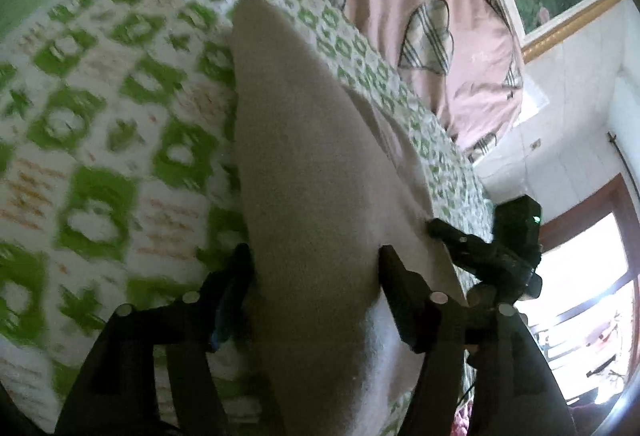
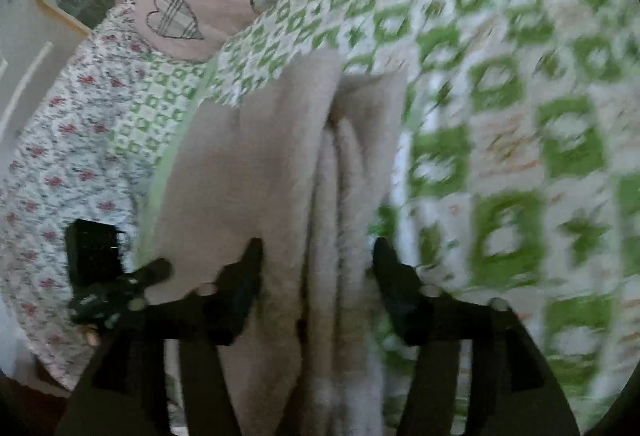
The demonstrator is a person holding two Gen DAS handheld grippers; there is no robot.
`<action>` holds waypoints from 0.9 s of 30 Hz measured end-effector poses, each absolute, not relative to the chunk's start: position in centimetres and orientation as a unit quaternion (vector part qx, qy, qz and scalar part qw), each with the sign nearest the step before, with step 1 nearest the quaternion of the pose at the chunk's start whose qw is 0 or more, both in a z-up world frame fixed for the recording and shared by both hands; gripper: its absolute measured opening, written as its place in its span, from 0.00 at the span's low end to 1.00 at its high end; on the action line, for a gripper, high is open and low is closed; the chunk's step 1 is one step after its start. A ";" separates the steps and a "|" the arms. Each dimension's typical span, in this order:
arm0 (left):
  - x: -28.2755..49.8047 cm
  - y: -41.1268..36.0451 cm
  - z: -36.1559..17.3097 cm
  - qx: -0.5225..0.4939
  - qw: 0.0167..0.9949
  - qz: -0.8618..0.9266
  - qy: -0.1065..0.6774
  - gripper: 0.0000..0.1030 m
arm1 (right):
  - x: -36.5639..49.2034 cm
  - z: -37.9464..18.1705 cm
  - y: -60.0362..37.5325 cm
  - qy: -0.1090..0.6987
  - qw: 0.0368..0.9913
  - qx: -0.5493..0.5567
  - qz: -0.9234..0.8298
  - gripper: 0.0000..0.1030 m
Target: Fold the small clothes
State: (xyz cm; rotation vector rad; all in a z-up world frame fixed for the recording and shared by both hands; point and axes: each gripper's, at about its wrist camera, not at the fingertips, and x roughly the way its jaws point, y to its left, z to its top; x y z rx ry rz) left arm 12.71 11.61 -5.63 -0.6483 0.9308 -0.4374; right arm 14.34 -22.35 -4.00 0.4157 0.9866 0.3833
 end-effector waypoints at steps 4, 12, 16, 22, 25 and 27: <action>14.8 12.8 -5.2 -0.289 0.831 -0.171 0.443 0.67 | 16.7 -1.6 -22.9 0.429 0.861 0.205 0.180 0.59; 19.2 10.9 -3.7 -0.254 0.848 -0.131 0.446 0.64 | 23.2 -2.5 -20.2 0.457 0.854 0.173 0.177 0.09; 20.0 10.2 -3.5 -0.230 0.858 -0.115 0.444 0.51 | 21.3 -0.4 -22.6 0.405 0.880 0.187 0.164 0.08; 21.1 9.2 -4.8 -0.208 0.857 -0.086 0.464 0.47 | 22.8 -4.6 -22.4 0.465 0.859 0.167 0.135 0.08; 20.2 8.9 -3.8 -0.191 0.864 -0.077 0.460 0.47 | 22.6 -4.4 -22.8 0.463 0.856 0.186 0.132 0.10; 18.8 8.8 -2.7 -0.179 0.870 -0.077 0.454 0.47 | 21.8 -3.4 -23.2 0.462 0.857 0.190 0.122 0.18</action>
